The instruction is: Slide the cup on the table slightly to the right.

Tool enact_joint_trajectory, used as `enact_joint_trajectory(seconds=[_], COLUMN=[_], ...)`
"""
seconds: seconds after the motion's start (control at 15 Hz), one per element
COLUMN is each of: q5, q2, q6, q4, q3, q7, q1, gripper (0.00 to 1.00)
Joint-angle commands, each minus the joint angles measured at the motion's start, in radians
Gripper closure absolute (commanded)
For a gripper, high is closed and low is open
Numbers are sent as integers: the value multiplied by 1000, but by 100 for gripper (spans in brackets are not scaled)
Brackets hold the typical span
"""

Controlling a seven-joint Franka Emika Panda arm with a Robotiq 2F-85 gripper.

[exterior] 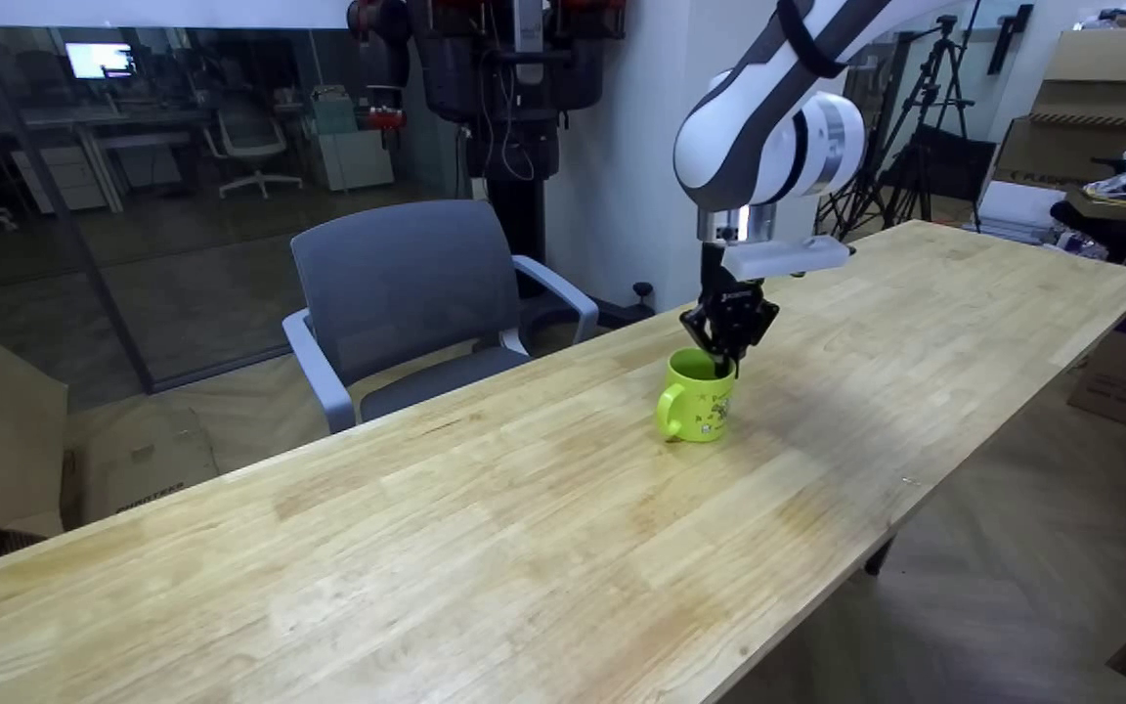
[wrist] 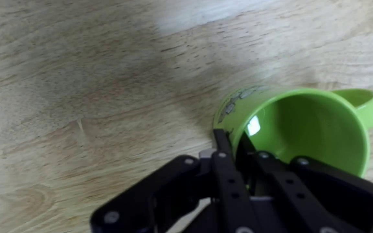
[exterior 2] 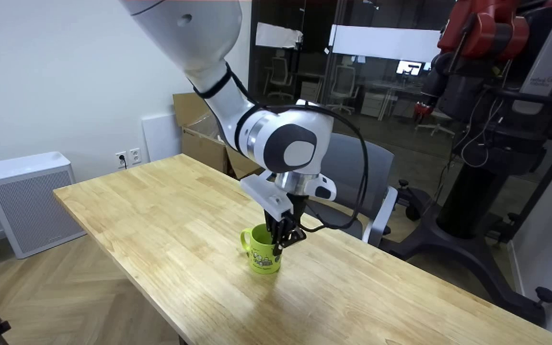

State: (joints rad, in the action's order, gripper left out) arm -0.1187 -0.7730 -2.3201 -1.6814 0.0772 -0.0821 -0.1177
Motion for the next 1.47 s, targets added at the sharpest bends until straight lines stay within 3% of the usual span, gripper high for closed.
enact_joint_trajectory(seconds=[0.0, 0.53, 1.0, 1.4], q5=[-75, -197, -238, -233], q2=[-21, -13, -33, -30], q6=[15, -37, -77, -77], q4=[61, 46, 40, 40], q3=[4, 58, 117, 114], q7=[-108, -301, -567, -682], q1=[-26, -66, -35, -35], gripper=[97, 97, 97, 97])
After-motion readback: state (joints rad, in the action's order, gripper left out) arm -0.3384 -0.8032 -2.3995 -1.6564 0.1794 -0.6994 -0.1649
